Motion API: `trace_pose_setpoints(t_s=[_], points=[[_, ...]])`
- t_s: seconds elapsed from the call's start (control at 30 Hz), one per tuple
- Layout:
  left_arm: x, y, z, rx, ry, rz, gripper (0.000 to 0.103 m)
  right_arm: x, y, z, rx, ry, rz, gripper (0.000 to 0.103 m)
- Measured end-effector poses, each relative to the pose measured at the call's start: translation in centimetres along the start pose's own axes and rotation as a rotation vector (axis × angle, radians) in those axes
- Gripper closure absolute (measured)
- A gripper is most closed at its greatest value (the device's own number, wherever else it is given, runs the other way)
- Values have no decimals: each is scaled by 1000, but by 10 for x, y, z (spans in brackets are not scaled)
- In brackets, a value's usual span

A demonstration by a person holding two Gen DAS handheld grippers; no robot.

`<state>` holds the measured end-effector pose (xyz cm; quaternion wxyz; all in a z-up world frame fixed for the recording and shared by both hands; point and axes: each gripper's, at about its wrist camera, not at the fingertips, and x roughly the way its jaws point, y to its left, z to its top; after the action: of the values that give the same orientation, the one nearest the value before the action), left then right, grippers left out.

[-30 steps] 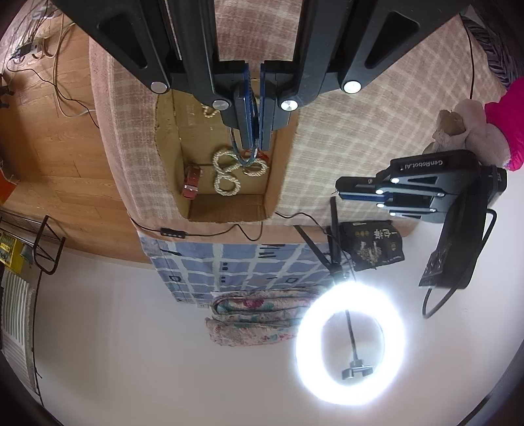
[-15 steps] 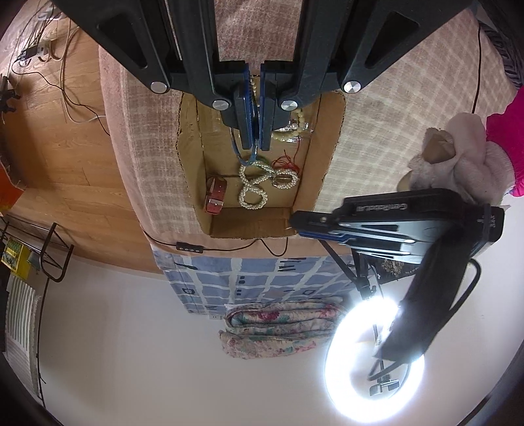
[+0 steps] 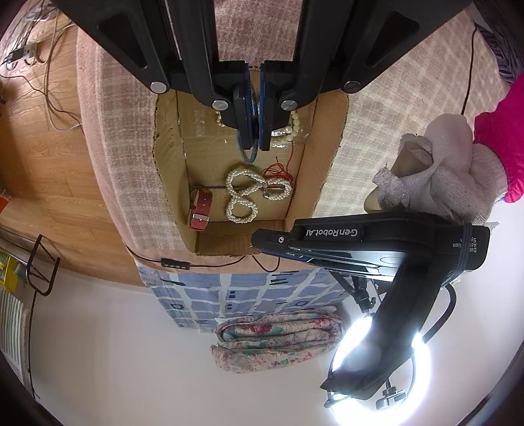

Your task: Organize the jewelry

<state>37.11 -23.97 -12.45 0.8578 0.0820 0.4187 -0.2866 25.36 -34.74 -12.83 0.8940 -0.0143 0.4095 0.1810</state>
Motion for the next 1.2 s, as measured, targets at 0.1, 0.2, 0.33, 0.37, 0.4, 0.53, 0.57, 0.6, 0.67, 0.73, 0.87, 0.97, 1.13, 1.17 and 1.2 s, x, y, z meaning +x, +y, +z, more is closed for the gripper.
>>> trace_pose_setpoints(t_s=[0.1, 0.2, 0.33, 0.37, 0.4, 0.53, 0.57, 0.6, 0.67, 0.73, 0.87, 0.97, 1.13, 1.17, 1.2], points=[[-2, 1, 2, 0, -11, 11, 97, 0, 1, 1, 3, -5, 4, 89], [-3, 2, 3, 4, -11, 20, 95, -4, 2, 1, 10, -32, -5, 52], [-11, 4, 5, 11, -47, 57, 30, -10, 8, 3, 3, -62, -36, 16], [-14, 5, 4, 3, -62, 65, 27, -12, 10, 4, -2, -76, -48, 10], [-15, 6, 5, -3, -62, 65, 26, -13, 12, 4, -6, -81, -51, 7], [-17, 11, 8, -27, -56, 72, 24, -15, 16, 6, -21, -89, -70, 0], [-19, 11, 8, -29, -60, 76, 24, -15, 16, 6, -23, -88, -73, 0], [-20, 12, 9, -30, -63, 78, 24, -14, 17, 5, -23, -84, -77, 0], [-22, 12, 9, -36, -63, 82, 24, -14, 17, 5, -21, -79, -88, 0], [-25, 13, 9, -45, -66, 79, 24, -14, 17, 5, -19, -74, -99, 0], [-33, 13, 10, -50, -71, 79, 24, -18, 20, 6, -17, -77, -104, 0], [-41, 12, 10, -50, -80, 83, 24, -25, 23, 7, -17, -85, -109, 0], [-60, 11, 10, -49, -102, 89, 24, -33, 29, 8, -17, -94, -121, 0], [-64, 11, 10, -47, -106, 91, 24, -36, 31, 8, -17, -97, -121, 0], [-68, 11, 10, -46, -110, 92, 24, -38, 32, 8, -19, -100, -123, 0]])
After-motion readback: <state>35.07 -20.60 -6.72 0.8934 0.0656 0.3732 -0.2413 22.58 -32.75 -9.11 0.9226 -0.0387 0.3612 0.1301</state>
